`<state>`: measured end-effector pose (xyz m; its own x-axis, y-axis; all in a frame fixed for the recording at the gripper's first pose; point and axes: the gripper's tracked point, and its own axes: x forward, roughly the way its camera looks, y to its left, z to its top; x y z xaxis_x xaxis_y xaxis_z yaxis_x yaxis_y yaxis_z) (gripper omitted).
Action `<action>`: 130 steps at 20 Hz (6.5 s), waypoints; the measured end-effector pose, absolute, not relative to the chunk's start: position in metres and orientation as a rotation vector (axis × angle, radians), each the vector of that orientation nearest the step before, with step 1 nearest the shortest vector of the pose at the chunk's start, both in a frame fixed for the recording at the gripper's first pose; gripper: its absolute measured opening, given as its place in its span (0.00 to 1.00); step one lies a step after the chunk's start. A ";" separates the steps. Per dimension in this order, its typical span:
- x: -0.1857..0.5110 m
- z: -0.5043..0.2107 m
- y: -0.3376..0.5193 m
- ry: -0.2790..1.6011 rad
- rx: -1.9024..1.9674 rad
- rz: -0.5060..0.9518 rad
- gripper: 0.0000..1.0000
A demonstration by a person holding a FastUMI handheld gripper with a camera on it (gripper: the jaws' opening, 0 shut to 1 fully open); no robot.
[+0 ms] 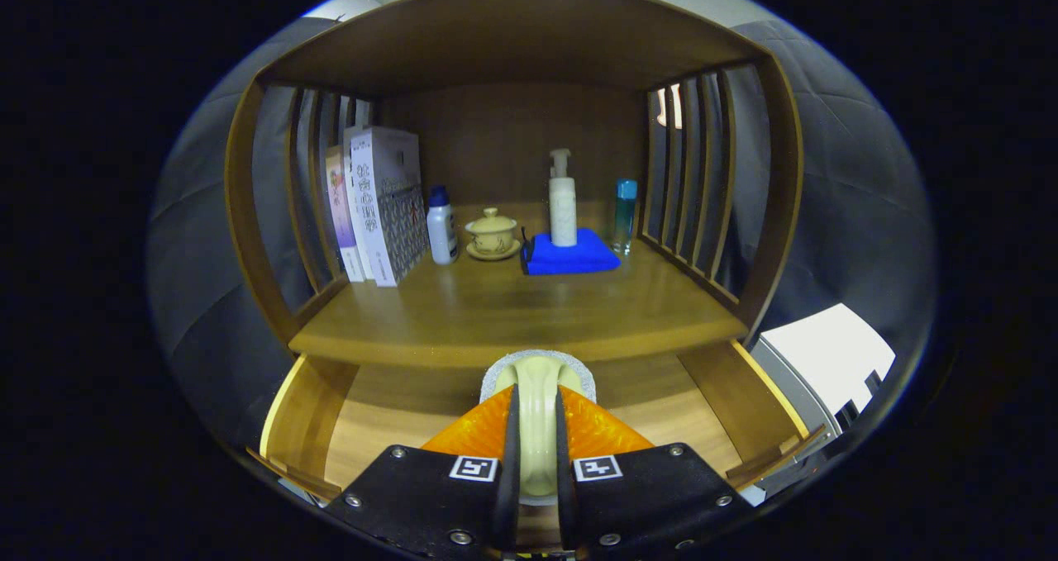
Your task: Pull open the drawer, take out the items inside it, and place them on the countertop above the cabinet.
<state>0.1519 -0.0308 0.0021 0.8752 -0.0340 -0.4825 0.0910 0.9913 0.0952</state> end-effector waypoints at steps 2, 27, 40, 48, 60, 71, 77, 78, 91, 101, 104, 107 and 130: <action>0.174 0.014 -0.031 0.463 0.092 -0.047 0.19; 0.172 0.071 -0.051 0.135 0.055 -0.060 0.97; 0.016 0.073 -0.021 0.033 0.016 -0.060 0.97; -0.045 0.035 -0.011 0.032 0.079 -0.031 0.97; -0.072 -0.034 0.003 0.191 0.059 0.022 0.97; -0.058 -0.063 0.007 0.275 0.089 0.013 0.97; -0.030 -0.077 0.019 0.310 0.134 0.023 0.97; -0.026 -0.079 0.018 0.311 0.140 0.021 0.97; 0.010 -0.079 0.015 0.286 0.161 0.015 0.96; 0.079 -0.079 0.006 0.232 0.177 0.012 0.94; 0.097 -0.084 0.006 0.230 0.148 0.015 0.94; 0.117 -0.085 0.007 0.237 0.124 0.022 0.94; 0.098 0.010 -0.032 0.112 0.106 -0.034 0.95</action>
<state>0.0983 -0.0324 0.0096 0.9932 -0.0275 -0.1129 0.0393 0.9938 0.1037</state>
